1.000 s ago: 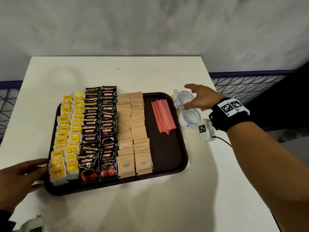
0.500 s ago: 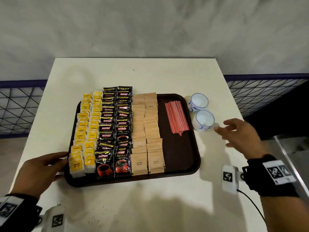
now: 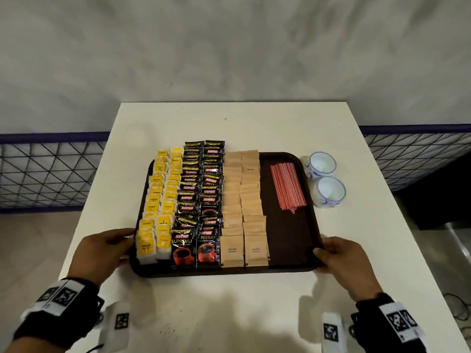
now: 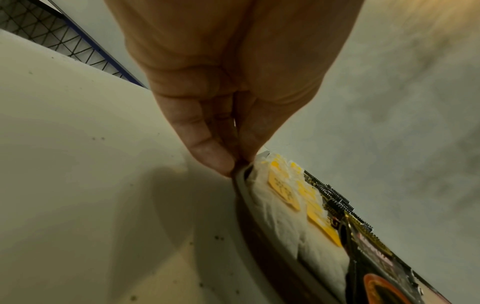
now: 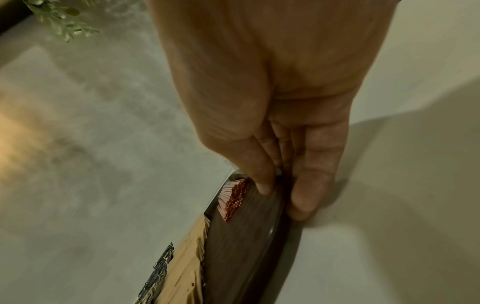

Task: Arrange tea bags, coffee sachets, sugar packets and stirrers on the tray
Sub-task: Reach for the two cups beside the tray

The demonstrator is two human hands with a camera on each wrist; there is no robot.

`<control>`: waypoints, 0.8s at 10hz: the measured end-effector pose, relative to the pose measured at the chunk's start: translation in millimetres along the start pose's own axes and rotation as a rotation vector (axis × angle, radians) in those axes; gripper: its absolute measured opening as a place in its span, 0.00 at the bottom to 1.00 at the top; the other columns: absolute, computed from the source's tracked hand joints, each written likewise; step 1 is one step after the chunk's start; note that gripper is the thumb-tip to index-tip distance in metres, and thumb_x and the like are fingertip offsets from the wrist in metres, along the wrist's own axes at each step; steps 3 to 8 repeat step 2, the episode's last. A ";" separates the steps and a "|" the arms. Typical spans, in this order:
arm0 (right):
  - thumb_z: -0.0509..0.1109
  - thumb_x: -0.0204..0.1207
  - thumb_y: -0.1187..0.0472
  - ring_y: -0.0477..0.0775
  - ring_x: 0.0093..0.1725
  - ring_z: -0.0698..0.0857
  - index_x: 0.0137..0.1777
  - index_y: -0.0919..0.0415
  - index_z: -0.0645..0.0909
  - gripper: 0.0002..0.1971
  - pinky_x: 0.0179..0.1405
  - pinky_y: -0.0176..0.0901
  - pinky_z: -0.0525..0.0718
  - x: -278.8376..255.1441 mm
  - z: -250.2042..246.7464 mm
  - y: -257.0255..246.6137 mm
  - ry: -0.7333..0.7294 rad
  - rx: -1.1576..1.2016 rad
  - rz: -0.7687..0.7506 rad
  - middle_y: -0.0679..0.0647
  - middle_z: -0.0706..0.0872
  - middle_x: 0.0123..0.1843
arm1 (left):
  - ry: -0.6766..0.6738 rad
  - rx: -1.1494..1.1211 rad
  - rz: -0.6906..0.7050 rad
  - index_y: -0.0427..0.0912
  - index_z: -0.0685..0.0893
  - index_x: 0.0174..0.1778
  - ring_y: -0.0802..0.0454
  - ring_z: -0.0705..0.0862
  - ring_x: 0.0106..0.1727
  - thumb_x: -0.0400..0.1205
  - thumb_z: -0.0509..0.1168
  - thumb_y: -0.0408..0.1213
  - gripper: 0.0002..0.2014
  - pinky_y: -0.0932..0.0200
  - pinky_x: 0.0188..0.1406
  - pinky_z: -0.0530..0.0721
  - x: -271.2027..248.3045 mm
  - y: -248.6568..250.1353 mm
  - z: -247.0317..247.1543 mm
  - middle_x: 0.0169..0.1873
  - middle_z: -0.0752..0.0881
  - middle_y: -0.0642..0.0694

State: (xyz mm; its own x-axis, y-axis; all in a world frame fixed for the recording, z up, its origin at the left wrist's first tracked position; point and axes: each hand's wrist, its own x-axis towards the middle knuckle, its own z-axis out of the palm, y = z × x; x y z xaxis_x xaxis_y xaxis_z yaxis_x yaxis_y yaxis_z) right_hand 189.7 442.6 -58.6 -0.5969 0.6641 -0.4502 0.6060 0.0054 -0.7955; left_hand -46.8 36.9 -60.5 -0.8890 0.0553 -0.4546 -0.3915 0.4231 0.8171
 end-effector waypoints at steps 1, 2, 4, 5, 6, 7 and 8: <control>0.74 0.77 0.70 0.64 0.41 0.93 0.45 0.65 0.89 0.03 0.43 0.62 0.92 -4.0 -2.1 0.9 0.020 0.026 0.003 0.58 0.93 0.41 | 0.005 0.021 -0.034 0.41 0.90 0.52 0.39 0.90 0.43 0.81 0.70 0.30 0.07 0.41 0.50 0.89 -8.1 0.9 -3.7 0.39 0.92 0.37; 0.73 0.78 0.69 0.63 0.36 0.90 0.42 0.64 0.89 0.06 0.48 0.64 0.92 -18.5 -13.1 11.5 0.021 0.033 0.007 0.64 0.91 0.35 | 0.091 0.011 -0.040 0.41 0.89 0.51 0.36 0.88 0.44 0.82 0.68 0.29 0.07 0.44 0.47 0.88 -29.5 -6.3 -21.8 0.41 0.90 0.34; 0.73 0.78 0.69 0.63 0.36 0.90 0.42 0.64 0.89 0.06 0.48 0.64 0.92 -18.5 -13.1 11.5 0.021 0.033 0.007 0.64 0.91 0.35 | 0.091 0.011 -0.040 0.41 0.89 0.51 0.36 0.88 0.44 0.82 0.68 0.29 0.07 0.44 0.47 0.88 -29.5 -6.3 -21.8 0.41 0.90 0.34; 0.73 0.78 0.69 0.63 0.36 0.90 0.42 0.64 0.89 0.06 0.48 0.64 0.92 -18.5 -13.1 11.5 0.021 0.033 0.007 0.64 0.91 0.35 | 0.091 0.011 -0.040 0.41 0.89 0.51 0.36 0.88 0.44 0.82 0.68 0.29 0.07 0.44 0.47 0.88 -29.5 -6.3 -21.8 0.41 0.90 0.34; 0.73 0.78 0.69 0.63 0.36 0.90 0.42 0.64 0.89 0.06 0.48 0.64 0.92 -18.5 -13.1 11.5 0.021 0.033 0.007 0.64 0.91 0.35 | 0.091 0.011 -0.040 0.41 0.89 0.51 0.36 0.88 0.44 0.82 0.68 0.29 0.07 0.44 0.47 0.88 -29.5 -6.3 -21.8 0.41 0.90 0.34; 0.73 0.78 0.69 0.63 0.36 0.90 0.42 0.64 0.89 0.06 0.48 0.64 0.92 -18.5 -13.1 11.5 0.021 0.033 0.007 0.64 0.91 0.35 | 0.091 0.011 -0.040 0.41 0.89 0.51 0.36 0.88 0.44 0.82 0.68 0.29 0.07 0.44 0.47 0.88 -29.5 -6.3 -21.8 0.41 0.90 0.34; 0.73 0.78 0.69 0.63 0.36 0.90 0.42 0.64 0.89 0.06 0.48 0.64 0.92 -18.5 -13.1 11.5 0.021 0.033 0.007 0.64 0.91 0.35 | 0.091 0.011 -0.040 0.41 0.89 0.51 0.36 0.88 0.44 0.82 0.68 0.29 0.07 0.44 0.47 0.88 -29.5 -6.3 -21.8 0.41 0.90 0.34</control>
